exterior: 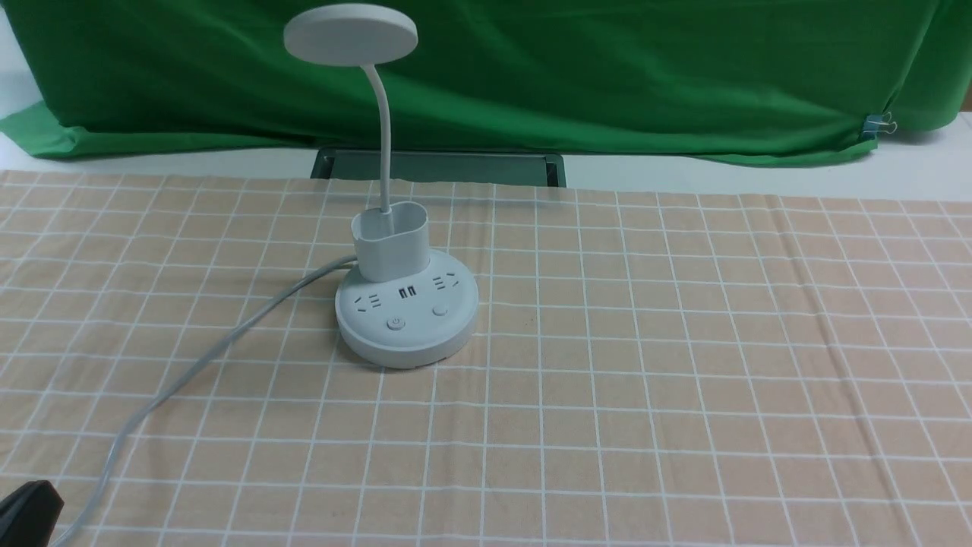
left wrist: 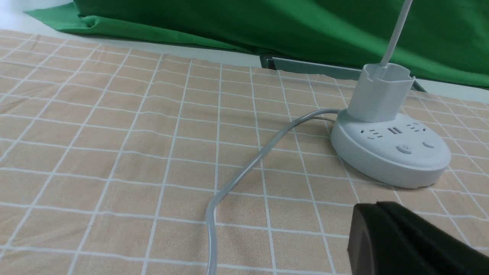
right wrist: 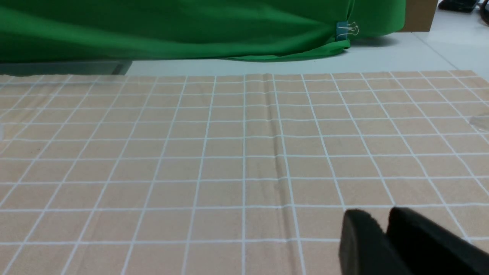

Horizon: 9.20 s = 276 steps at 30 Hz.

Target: Turn on the table lamp on the light coffee tablecloth with your hand.

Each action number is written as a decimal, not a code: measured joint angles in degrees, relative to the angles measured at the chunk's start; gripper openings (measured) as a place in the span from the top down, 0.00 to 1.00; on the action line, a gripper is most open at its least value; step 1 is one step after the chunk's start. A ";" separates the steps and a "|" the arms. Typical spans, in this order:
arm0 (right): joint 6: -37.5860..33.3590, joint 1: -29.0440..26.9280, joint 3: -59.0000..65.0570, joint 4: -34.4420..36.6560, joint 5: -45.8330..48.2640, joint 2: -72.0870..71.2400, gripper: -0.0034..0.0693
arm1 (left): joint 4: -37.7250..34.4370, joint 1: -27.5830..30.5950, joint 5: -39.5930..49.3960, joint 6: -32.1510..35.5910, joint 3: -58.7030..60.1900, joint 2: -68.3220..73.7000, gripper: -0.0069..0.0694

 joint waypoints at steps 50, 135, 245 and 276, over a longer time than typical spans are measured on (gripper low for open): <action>0.00 -0.04 0.00 0.00 -0.02 0.00 0.63 | 13.83 0.00 -54.95 -10.64 -3.33 0.40 0.91; 0.00 -0.04 0.00 0.02 -0.02 0.00 0.63 | 27.04 -27.94 7.09 -29.10 -74.37 111.92 0.91; 0.00 -0.06 0.00 0.06 -0.01 0.00 0.63 | 14.33 -26.52 15.45 -16.24 -74.09 103.21 0.91; 0.00 -0.06 0.00 0.06 -0.03 0.00 0.63 | 17.49 -36.68 -16.98 -5.35 -29.32 30.20 0.91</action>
